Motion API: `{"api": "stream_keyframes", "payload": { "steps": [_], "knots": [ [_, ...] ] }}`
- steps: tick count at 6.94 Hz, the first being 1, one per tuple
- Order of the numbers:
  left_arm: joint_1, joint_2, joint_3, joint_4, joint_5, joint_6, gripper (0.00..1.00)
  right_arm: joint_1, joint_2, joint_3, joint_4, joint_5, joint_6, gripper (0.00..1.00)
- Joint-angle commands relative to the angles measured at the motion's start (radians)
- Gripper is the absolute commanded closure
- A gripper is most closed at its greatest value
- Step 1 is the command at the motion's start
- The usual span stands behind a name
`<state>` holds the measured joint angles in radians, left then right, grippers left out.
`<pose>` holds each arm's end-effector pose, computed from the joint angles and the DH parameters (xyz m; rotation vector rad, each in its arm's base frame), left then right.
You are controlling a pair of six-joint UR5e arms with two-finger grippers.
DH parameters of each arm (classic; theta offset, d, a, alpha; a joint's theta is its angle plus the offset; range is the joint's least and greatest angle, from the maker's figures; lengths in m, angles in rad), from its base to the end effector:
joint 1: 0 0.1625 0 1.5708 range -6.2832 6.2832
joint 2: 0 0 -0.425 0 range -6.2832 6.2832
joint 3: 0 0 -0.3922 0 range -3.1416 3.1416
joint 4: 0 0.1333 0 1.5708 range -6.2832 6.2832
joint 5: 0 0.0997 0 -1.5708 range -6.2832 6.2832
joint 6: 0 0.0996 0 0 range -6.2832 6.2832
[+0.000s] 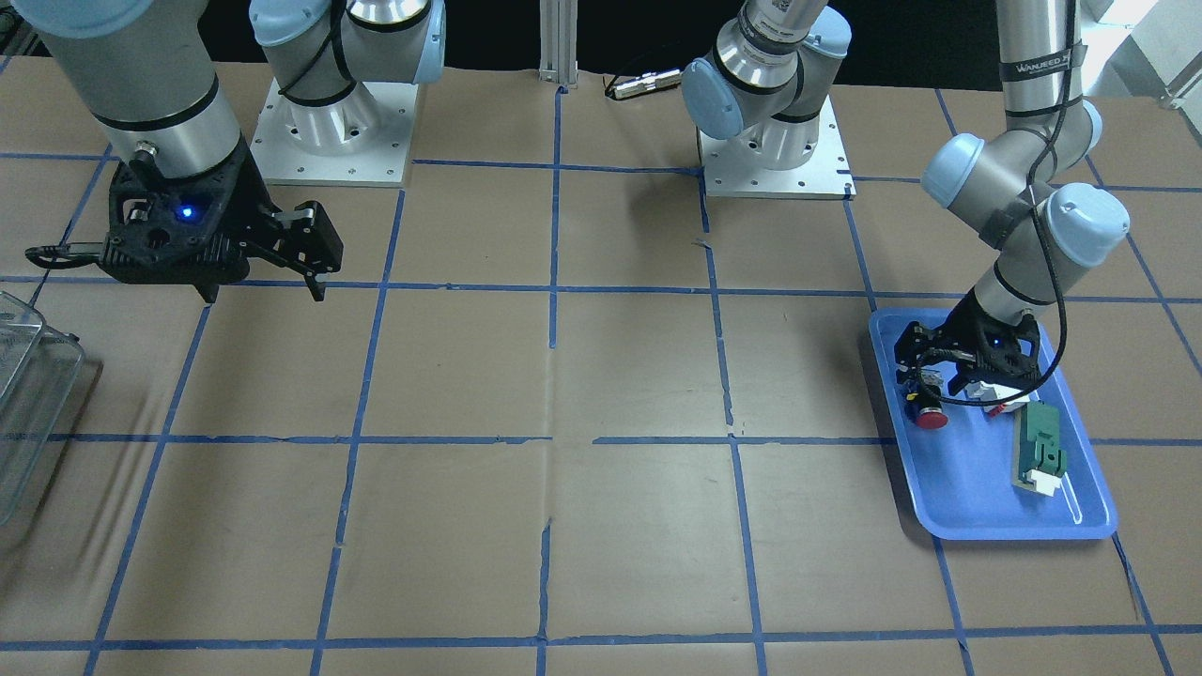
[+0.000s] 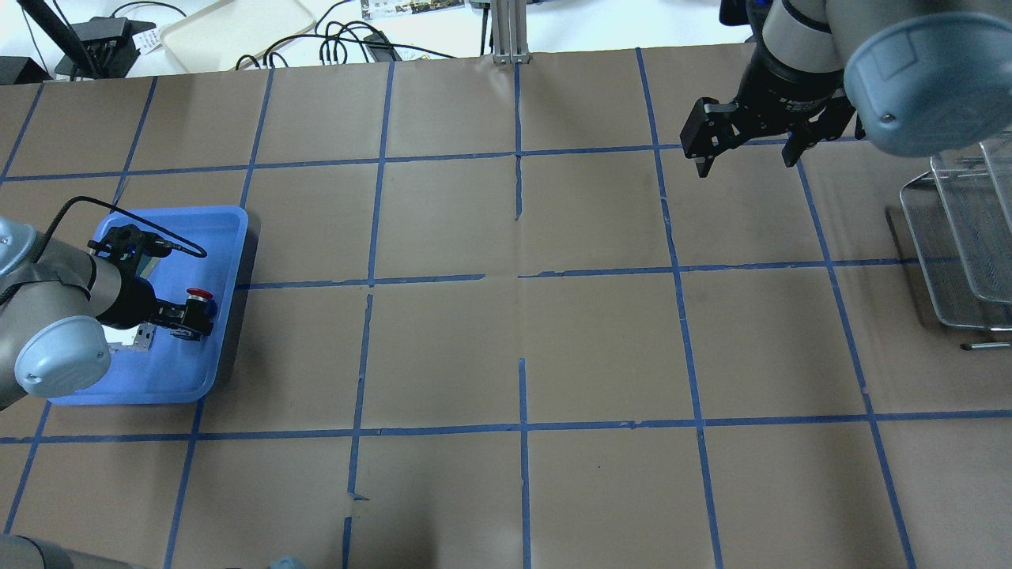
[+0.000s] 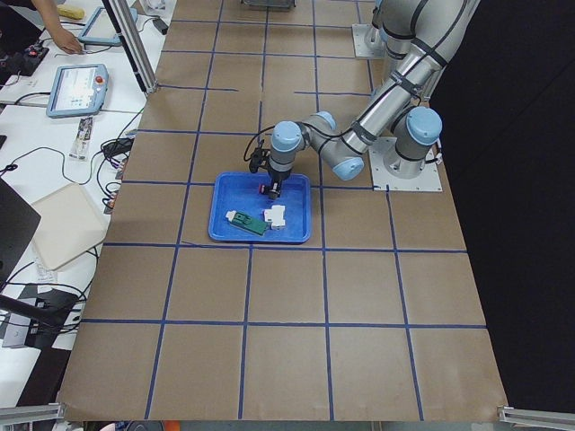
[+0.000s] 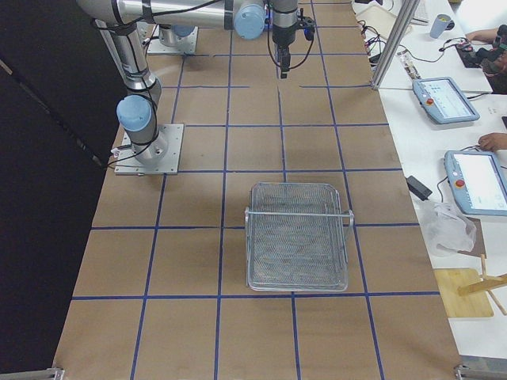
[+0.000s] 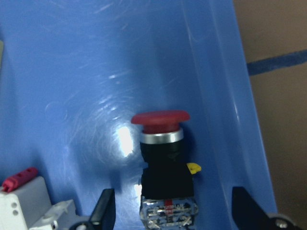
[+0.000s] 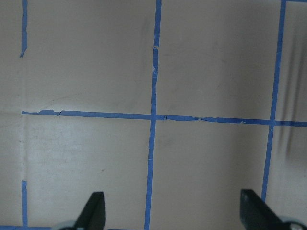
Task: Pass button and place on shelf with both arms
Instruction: 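Close the left gripper around the red stop button's body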
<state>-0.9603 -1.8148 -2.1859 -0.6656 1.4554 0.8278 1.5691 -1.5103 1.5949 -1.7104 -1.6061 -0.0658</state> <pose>0.1468 -0.4623 0.1837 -0.3381 -3.0618 0.1706 0.1289 -0.5217 0.4597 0.0979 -3.1018 0.0835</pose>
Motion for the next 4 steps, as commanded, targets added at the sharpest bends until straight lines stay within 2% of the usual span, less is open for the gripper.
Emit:
{"api": "stream_keyframes", "payload": {
  "steps": [1, 4],
  "knots": [
    [0.0, -0.004, -0.003, 0.0, 0.0, 0.001, 0.41, 0.0, 0.002, -0.001, -0.002, -0.001, -0.006, 0.0],
    [0.0, -0.02, -0.002, 0.0, 0.0, 0.004, 0.45, 0.002, 0.007, -0.001, -0.003, 0.0, -0.006, 0.0]
  ]
}}
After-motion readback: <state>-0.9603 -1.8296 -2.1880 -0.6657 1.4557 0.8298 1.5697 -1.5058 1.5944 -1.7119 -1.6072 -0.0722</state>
